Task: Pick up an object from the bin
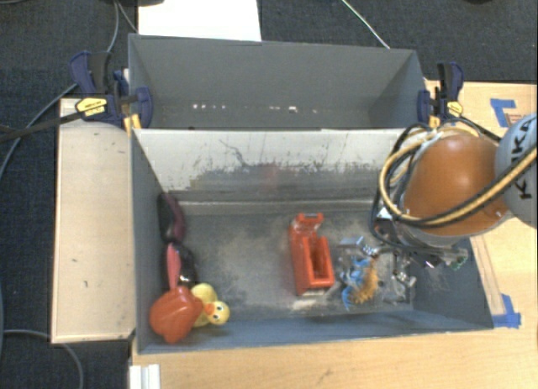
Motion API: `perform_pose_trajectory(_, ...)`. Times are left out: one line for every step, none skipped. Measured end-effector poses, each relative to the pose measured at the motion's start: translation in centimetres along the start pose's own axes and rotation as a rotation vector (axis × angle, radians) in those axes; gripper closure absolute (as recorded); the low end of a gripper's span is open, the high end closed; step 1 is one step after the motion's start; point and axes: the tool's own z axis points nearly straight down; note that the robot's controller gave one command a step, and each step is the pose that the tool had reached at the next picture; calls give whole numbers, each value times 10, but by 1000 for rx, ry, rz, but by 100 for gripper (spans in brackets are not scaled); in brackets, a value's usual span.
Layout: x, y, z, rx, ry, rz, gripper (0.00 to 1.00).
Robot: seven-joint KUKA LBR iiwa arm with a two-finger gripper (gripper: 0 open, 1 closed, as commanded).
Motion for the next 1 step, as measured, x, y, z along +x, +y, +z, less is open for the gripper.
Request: perform_pose_trajectory(-1, 0, 30, 14, -8, -174, 0)
